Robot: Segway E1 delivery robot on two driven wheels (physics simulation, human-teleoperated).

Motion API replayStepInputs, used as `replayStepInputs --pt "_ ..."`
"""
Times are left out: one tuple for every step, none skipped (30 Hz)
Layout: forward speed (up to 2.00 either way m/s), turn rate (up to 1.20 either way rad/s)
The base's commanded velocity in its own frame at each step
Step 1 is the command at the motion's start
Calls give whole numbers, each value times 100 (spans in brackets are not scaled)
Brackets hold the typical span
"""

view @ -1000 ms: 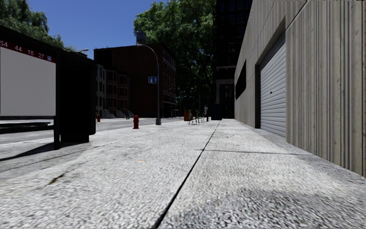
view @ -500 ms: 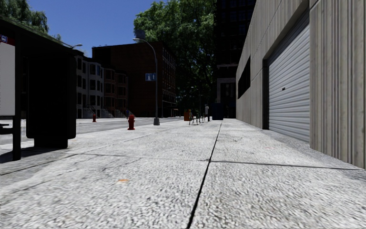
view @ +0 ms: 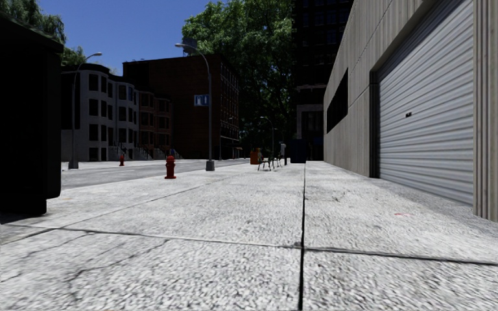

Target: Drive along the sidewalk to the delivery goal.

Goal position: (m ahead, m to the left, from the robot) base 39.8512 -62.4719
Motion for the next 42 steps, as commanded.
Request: replayStepInputs --pt "200 0" --pt "200 0" --pt "200 -6" --pt "200 -8" --pt "200 -9" --pt "200 -9" --pt "200 -6" --pt "200 -6" --pt "200 0" --pt "200 0" --pt "200 0" --pt "200 0" --pt "200 0" --pt "200 0" --pt "200 0" --pt "200 0" --pt "200 0" --pt "200 0" --pt "200 0" --pt "200 0" --pt "200 0" --pt "200 0" --pt "200 0" --pt "200 0" --pt "200 0" --pt "200 0" --pt "200 0" --pt "200 0" --pt "200 0" --pt "200 0" --pt "200 0" --pt "200 0" --pt "200 0" --pt "200 0" --pt "200 0" --pt "200 0" --pt "200 0" --pt "200 0" --pt "200 0" --pt "200 0" --pt "200 0" --pt "200 0"
